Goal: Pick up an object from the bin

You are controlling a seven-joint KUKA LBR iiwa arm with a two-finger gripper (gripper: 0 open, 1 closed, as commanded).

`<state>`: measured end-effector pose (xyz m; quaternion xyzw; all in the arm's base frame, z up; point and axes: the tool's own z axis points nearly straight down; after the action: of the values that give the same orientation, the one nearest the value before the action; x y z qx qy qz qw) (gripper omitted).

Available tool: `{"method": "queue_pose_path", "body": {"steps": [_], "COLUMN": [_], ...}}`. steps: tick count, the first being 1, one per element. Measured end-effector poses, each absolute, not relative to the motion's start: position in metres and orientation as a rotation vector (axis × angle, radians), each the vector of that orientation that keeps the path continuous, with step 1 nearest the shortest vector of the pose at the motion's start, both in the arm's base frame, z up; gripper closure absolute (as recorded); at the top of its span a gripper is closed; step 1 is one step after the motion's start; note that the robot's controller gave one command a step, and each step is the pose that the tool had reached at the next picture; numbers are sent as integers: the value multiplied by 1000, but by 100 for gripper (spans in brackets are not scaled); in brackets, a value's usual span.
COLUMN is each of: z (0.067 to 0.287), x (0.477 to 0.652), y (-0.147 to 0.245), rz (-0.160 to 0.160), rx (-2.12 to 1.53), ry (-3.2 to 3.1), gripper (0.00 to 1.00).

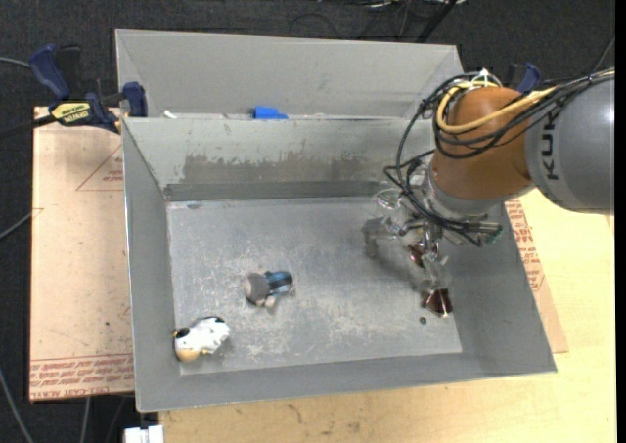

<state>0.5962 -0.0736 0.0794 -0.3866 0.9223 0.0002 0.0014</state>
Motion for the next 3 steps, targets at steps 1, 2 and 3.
{"method": "queue_pose_path", "body": {"steps": [1, 2, 3], "z": [92, 81, 72], "x": [587, 577, 617], "y": [-95, -119, -128], "rz": [2, 1, 15], "rx": [-1403, -1293, -1498], "ry": [2809, 2859, 2751], "gripper": [0, 0, 100]}}
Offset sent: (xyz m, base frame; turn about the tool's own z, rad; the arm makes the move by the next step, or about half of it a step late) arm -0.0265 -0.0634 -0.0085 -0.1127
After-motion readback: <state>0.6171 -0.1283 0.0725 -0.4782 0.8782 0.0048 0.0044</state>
